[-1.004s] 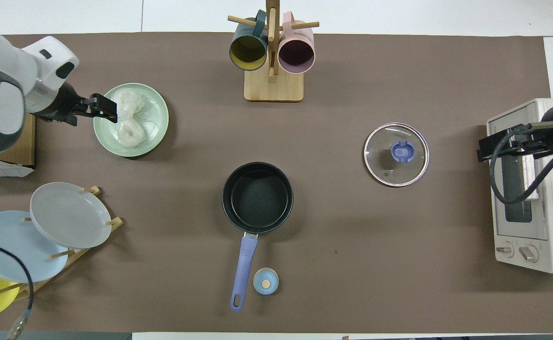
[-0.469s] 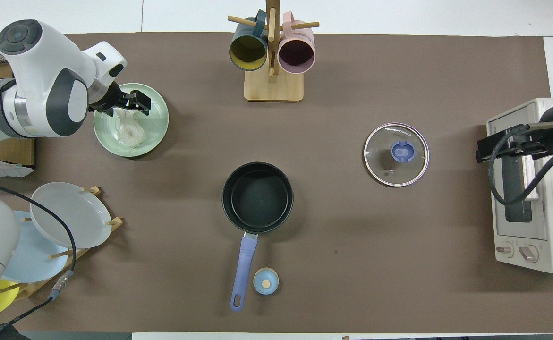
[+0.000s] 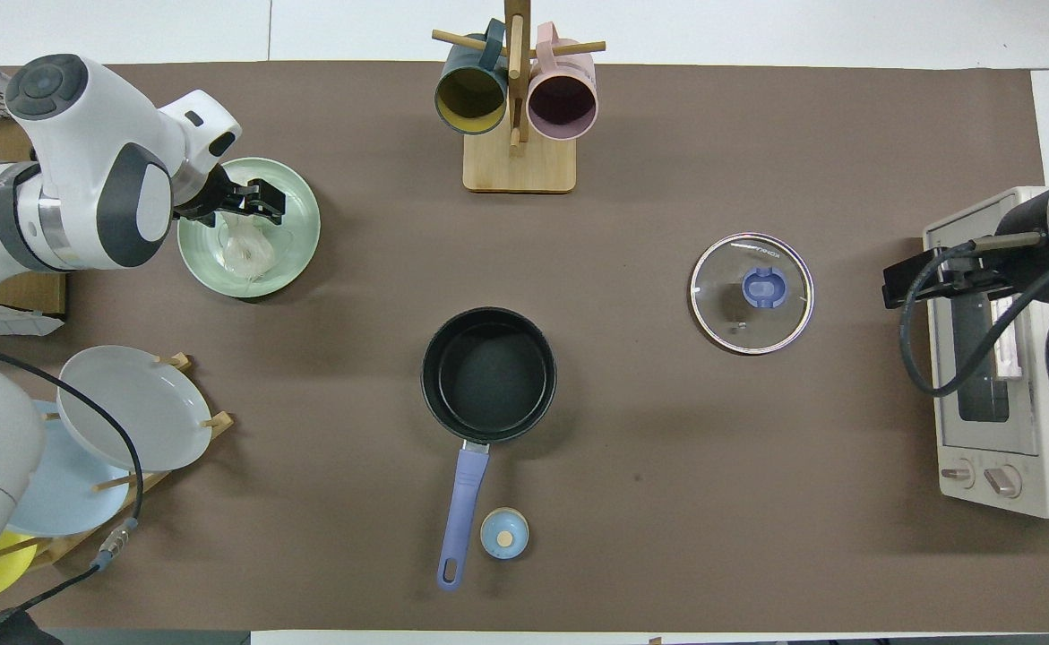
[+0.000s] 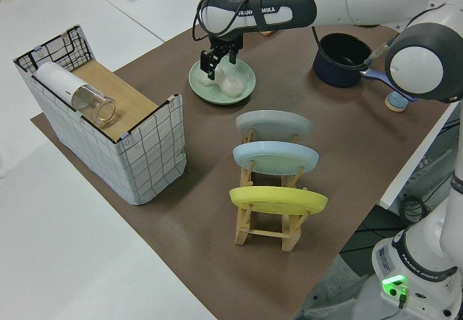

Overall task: Transfer vermicelli from plate to pot
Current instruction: 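Reach the left gripper down and grasp the vermicelli on the green plate, then carry the vermicelli over the pot while the right gripper grasps the glass lid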

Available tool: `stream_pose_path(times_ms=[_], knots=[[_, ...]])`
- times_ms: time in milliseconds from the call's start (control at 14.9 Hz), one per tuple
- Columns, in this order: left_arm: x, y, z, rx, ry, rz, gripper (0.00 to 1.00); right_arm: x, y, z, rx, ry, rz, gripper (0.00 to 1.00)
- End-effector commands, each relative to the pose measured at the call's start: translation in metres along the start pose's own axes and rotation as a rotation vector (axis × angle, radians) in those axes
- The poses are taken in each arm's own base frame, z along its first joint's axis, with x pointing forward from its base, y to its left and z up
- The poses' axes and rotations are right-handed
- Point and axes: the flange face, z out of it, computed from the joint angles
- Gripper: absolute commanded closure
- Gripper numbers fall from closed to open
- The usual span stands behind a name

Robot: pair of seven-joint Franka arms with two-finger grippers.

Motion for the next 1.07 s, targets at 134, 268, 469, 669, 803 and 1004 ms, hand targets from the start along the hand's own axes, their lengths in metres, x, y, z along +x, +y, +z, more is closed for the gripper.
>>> stream_pose_path(times_ms=[134, 268, 469, 669, 803, 1004], knots=[[-0.013, -0.006, 0.010, 0.018, 0.017, -0.013, 0.61, 0.013, -0.022, 0.026, 0.008, 0.018, -0.019, 0.00], [-0.011, -0.005, 0.005, 0.020, 0.014, 0.002, 1.00, 0.022, -0.023, 0.047, 0.008, 0.027, -0.008, 0.00], [-0.010, 0.002, 0.000, 0.018, 0.017, 0.009, 1.00, 0.033, -0.032, 0.078, 0.007, 0.039, -0.022, 0.00], [-0.016, 0.004, -0.033, 0.005, 0.030, 0.006, 1.00, 0.042, -0.035, 0.105, 0.008, 0.050, -0.026, 0.00], [-0.025, 0.012, -0.077, -0.013, 0.025, -0.005, 1.00, 0.053, -0.037, 0.126, 0.008, 0.066, -0.028, 0.00], [-0.047, 0.025, -0.150, -0.082, -0.017, -0.073, 1.00, 0.061, -0.039, 0.160, 0.012, 0.103, -0.021, 0.00]])
